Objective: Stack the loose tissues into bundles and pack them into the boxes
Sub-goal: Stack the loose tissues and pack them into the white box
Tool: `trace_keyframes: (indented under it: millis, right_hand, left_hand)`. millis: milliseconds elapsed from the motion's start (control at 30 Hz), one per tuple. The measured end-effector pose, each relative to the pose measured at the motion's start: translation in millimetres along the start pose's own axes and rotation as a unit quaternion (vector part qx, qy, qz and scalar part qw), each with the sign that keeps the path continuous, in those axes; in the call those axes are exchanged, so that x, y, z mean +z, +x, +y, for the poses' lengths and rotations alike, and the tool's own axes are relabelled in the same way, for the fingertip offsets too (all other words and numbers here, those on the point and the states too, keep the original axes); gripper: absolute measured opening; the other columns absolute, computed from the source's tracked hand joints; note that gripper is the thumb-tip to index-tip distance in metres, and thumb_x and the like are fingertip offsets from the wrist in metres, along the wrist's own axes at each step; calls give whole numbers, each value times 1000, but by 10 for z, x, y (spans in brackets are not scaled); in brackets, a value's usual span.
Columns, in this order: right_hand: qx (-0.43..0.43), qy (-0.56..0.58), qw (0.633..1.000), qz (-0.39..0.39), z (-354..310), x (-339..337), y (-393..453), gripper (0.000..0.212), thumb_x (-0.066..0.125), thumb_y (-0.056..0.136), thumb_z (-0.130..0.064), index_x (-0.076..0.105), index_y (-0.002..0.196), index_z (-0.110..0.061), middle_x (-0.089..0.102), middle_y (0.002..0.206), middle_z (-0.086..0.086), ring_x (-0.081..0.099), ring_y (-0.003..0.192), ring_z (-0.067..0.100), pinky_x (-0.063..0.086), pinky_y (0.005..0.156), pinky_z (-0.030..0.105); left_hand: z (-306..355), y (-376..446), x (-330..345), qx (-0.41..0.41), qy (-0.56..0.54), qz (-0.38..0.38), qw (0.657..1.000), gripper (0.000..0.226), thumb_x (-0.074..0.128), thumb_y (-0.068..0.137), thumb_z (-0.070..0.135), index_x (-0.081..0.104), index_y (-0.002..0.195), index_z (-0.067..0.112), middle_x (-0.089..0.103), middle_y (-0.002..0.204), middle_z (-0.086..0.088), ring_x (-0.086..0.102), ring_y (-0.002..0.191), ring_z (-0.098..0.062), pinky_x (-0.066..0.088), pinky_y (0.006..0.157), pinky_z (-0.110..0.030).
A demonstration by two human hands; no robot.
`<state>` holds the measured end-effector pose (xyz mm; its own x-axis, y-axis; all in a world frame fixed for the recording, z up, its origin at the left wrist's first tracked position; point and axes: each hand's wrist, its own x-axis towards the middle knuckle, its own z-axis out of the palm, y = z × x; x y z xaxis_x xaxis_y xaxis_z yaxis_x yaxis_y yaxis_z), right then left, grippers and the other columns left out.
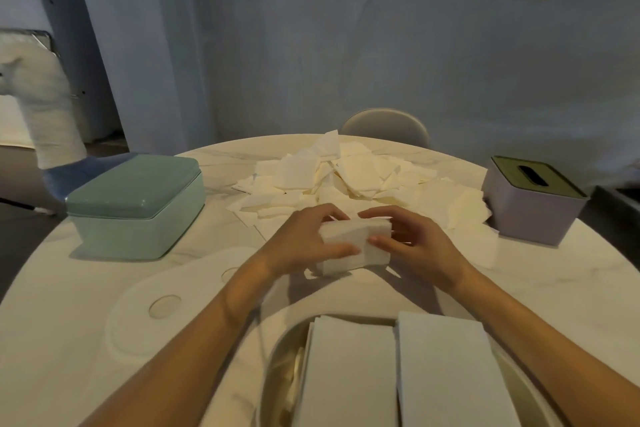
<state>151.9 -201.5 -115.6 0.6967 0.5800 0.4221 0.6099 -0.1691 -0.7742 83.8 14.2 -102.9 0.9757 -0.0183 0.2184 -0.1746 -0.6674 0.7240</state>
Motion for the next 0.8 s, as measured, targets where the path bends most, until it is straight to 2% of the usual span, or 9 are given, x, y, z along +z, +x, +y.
trace_keyframes:
  millis: [133,300,400,467,600,700,800]
  right_hand:
    - [5,47,999,2,-36,-82,0,38,76,80,-33,72,117,-26,72,114,-10,68,108,15,58,90,27]
    - [68,21,996,-59,79,-147,-11,53,82,74,-34,66,125,-32,72,117,-12,70,108,11,58,96,31]
    - [84,18,993,-76,83,-170,-34,55,82,71,-39,63,123,-39,74,111,-17,69,108,9,56,96,26]
    - [82,25,993,-79,51,-148,-45,53,81,72,-40,65,122,-37,75,111,-16,70,108,10,56,93,24]
    - [69,38,996,-46,-23,-108,-71,39,79,77,-36,71,115,-32,76,109,-12,70,106,15,58,91,26]
    - [64,62,996,-25,-147,-146,-73,31,78,83,-21,73,112,-30,75,106,-15,70,104,16,59,84,24]
    - [24,28,998,-47,-235,-182,-113,34,78,85,-21,74,118,-23,74,113,-7,69,103,21,60,86,29]
  left_hand:
    - [-19,-8,-114,43,-12,52,998,36,83,84,33,71,117,23,69,105,11,65,95,-11,53,75,-13]
    - [-146,-6,-142,8,0,-6,1000,45,88,79,33,67,117,24,67,110,8,65,97,-12,58,76,-16]
    - [-174,-26,-156,4,-14,7,1000,34,86,81,29,68,110,23,68,99,12,66,90,-11,56,69,-14]
    - [-154,-38,-172,12,-25,11,1000,29,86,82,25,70,106,23,69,96,12,67,87,-11,57,67,-15]
    - [-92,-54,-206,40,-30,13,999,28,84,83,20,72,108,19,72,105,4,67,96,-16,60,83,-29]
    - [-19,-124,-245,63,-31,-4,998,30,83,85,21,69,112,21,69,112,6,64,101,-14,59,88,-29]
    - [23,-232,-280,77,-16,-26,997,30,81,87,23,68,113,28,67,114,10,64,103,-14,59,90,-27]
